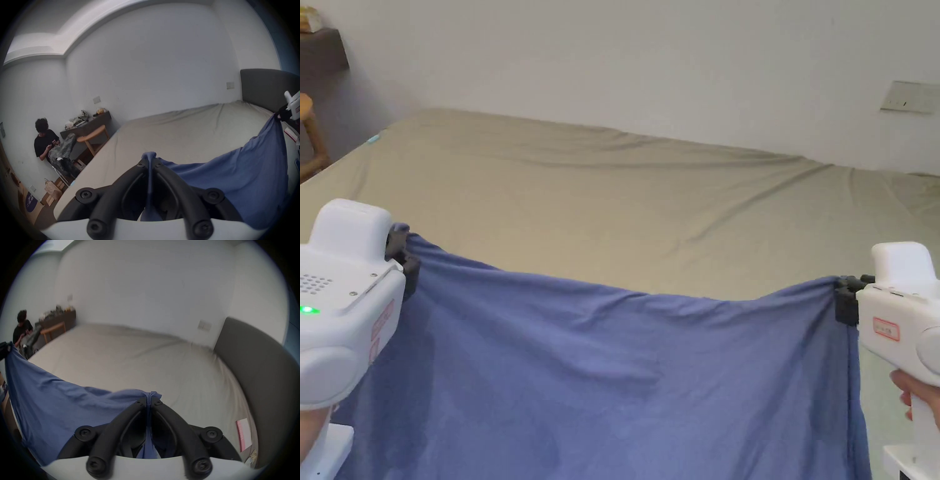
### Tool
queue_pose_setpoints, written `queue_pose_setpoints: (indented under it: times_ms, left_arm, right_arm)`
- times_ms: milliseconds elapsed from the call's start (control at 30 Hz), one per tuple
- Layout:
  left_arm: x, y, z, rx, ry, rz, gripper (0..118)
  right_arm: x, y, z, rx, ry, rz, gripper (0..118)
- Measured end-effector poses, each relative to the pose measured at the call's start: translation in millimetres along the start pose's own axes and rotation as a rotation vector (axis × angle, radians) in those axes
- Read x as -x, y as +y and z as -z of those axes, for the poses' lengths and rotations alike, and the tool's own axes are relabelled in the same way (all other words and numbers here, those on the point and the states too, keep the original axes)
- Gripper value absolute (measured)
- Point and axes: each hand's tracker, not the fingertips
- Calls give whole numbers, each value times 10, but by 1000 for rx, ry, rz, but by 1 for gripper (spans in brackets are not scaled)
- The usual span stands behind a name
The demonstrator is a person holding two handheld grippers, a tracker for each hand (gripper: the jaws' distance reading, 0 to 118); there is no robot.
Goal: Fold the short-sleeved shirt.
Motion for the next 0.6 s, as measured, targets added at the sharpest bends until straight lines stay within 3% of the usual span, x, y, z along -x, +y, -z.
queue_pose_setpoints:
  times_ms: [133, 300, 467, 600]
  left_arm:
    - [124, 314, -437, -119, 35, -8, 0]
    - [401, 701, -990, -224, 92, -40, 0]
    - [670, 1040, -1420, -329, 159, -63, 0]
    - [863, 1279, -1710, -398, 188, -101, 0]
  right_arm:
    - [-66, 314, -740, -142, -25, 1, 7]
    - [-160, 548, -1533, -321, -125, -1, 7]
    - [-343, 747, -2133, -449, -186, 58, 7]
    - [-467, 923, -2540, -539, -174, 51, 7]
